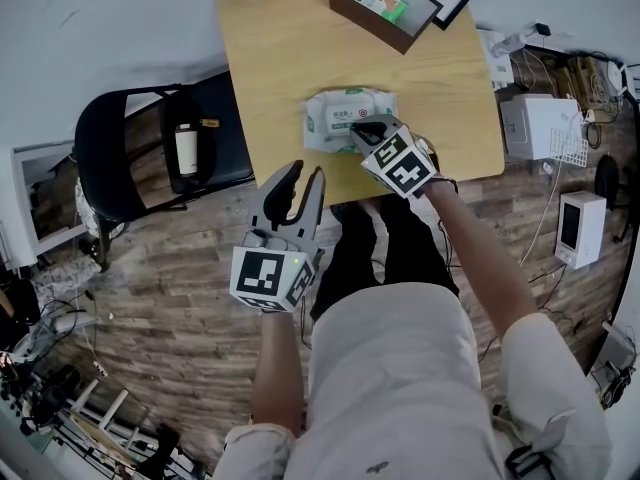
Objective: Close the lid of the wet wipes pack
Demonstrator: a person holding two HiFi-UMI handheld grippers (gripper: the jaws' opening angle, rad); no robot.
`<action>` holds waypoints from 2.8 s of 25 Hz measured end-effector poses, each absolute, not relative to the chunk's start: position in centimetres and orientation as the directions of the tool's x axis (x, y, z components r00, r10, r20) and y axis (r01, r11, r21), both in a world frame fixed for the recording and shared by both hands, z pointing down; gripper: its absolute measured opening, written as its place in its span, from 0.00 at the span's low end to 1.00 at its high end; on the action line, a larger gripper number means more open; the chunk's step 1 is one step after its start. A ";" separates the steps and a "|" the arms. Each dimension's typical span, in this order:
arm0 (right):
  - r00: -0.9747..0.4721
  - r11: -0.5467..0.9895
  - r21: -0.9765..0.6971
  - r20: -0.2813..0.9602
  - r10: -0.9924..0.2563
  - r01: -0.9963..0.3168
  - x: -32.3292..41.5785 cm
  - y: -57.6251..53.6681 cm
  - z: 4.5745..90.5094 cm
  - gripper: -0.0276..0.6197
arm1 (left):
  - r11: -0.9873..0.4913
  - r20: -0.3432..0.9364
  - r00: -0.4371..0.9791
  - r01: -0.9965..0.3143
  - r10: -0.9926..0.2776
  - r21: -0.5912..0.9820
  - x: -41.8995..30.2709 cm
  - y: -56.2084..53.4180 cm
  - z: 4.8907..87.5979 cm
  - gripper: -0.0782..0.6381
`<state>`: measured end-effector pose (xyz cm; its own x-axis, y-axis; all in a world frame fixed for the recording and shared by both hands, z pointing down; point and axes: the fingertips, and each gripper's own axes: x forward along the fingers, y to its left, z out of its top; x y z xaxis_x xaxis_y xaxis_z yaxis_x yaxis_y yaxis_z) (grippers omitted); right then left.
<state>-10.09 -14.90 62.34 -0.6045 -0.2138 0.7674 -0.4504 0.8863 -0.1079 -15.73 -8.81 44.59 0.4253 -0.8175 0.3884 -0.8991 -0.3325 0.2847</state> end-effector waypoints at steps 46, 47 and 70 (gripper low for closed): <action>-0.588 0.893 -0.048 0.769 -0.252 -0.447 -10.0 -14.8 60.7 0.06 | -0.371 0.361 0.456 -0.885 -0.813 0.281 -15.7 -7.6 43.8 0.25; -0.590 0.893 -0.040 0.764 -0.262 -0.448 -9.9 -14.7 60.2 0.06 | -0.374 0.359 0.457 -0.885 -0.814 0.278 -15.7 -7.5 43.6 0.25; -0.718 0.877 0.052 0.553 -0.424 -0.478 -4.6 -9.6 43.8 0.04 | -0.412 0.313 0.456 -0.890 -0.833 0.198 -11.2 -4.0 38.1 0.25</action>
